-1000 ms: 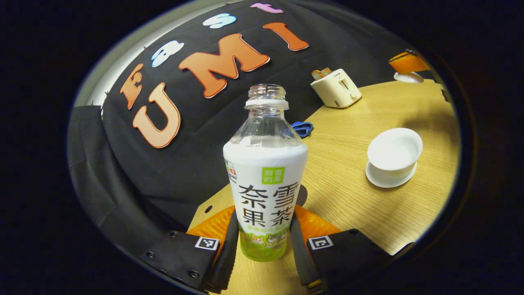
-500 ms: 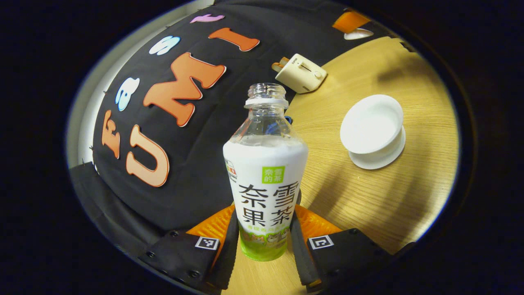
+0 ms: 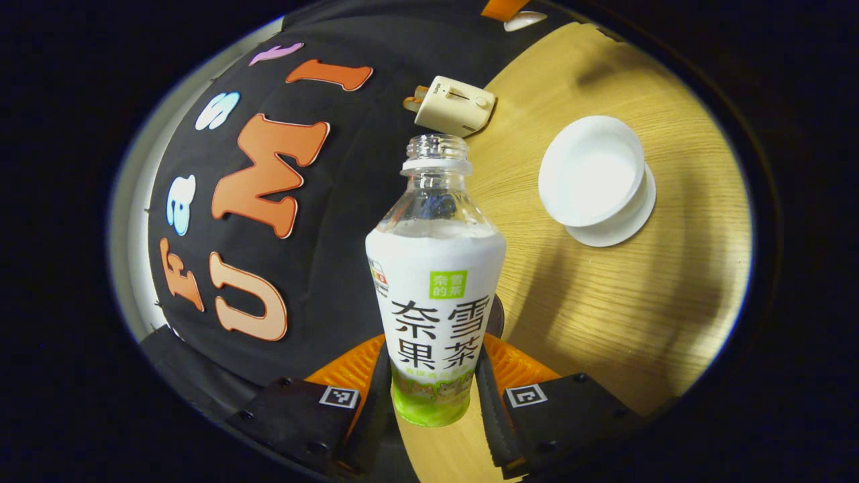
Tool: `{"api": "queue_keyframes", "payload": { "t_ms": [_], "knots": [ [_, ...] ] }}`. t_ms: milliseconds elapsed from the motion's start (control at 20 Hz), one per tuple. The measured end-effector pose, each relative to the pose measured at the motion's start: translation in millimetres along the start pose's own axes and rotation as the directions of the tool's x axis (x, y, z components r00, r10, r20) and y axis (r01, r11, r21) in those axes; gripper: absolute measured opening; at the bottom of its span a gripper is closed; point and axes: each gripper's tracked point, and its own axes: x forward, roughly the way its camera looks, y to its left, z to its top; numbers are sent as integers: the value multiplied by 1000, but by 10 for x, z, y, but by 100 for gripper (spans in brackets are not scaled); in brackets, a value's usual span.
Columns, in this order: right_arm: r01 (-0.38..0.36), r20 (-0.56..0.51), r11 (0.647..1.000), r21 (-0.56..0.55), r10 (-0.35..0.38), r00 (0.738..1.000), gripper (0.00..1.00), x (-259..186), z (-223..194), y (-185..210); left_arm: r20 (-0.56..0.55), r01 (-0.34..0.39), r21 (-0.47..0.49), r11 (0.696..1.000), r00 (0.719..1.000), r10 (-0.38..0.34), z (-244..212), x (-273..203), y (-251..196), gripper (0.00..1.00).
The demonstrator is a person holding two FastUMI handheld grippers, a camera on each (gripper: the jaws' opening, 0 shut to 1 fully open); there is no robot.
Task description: Open the teacup lid with one hand, grasp the water bottle and pour water into the teacup with the other hand; after pouring, place the water bottle on the coaster and then close the teacup lid.
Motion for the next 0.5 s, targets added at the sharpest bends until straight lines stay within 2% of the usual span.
{"api": "queue_keyframes", "payload": {
  "t_ms": [100,150,250,300,500],
  "knots": [
    [-4,0,1000,-5,4,1000,20,6,3,12,4,6,59,998,1000,-7,44,27,-1,65],
    [-6,0,1000,-9,6,1000,20,-6,0,20,4,8,82,997,1000,-9,50,32,-2,62],
    [-11,0,1000,-18,11,1000,20,-12,-9,31,2,17,122,992,1000,-17,53,50,-21,68],
    [-9,2,1000,-22,9,1000,20,-8,-17,22,-1,21,143,989,1000,-21,59,51,-24,65],
    [-4,-6,1000,-21,3,1000,20,-8,-55,-6,1,14,243,970,1000,-14,98,64,-7,65]
  ]
}}
